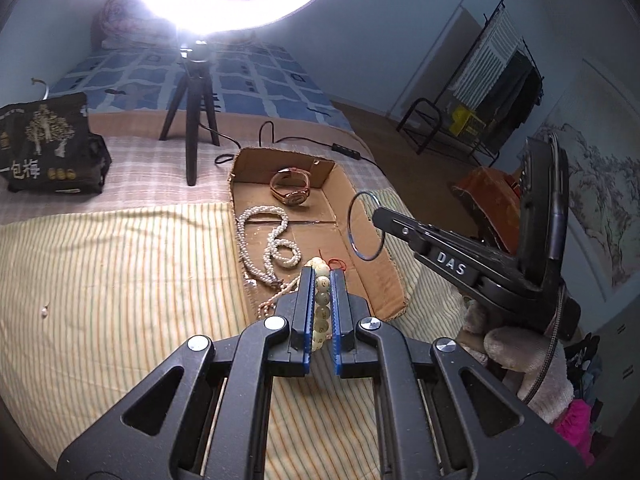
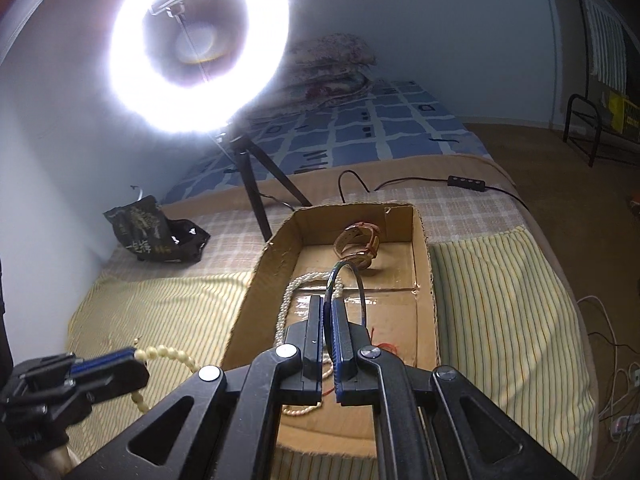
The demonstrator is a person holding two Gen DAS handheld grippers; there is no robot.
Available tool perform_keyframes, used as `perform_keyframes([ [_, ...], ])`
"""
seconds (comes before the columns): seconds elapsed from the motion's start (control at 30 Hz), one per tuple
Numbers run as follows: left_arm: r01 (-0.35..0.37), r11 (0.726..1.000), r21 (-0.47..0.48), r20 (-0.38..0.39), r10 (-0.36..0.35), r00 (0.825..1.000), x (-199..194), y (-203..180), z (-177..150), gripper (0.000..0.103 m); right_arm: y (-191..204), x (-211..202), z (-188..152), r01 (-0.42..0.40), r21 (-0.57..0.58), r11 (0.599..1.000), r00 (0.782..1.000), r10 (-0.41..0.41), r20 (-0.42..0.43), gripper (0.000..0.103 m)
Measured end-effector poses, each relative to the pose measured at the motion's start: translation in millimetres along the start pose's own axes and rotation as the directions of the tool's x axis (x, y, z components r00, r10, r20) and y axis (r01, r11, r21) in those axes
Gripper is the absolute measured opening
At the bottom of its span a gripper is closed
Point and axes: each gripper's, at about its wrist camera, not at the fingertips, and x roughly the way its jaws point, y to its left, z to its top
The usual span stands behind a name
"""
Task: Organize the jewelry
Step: 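Carry the bracelet in the left tool while the right carries the bangle to the box, then open the left tool releasing the bracelet into the box while the right releases the bangle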
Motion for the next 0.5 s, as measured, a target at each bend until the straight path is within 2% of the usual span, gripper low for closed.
perform_keyframes([
  [0.5, -0.015, 1.000, 0.020, -0.042, 0.016, 0.999, 48, -6, 5, 0.005, -19, 41, 9, -0.004, 0.043, 0.999, 1.000, 0.005, -0.026, 0.001],
])
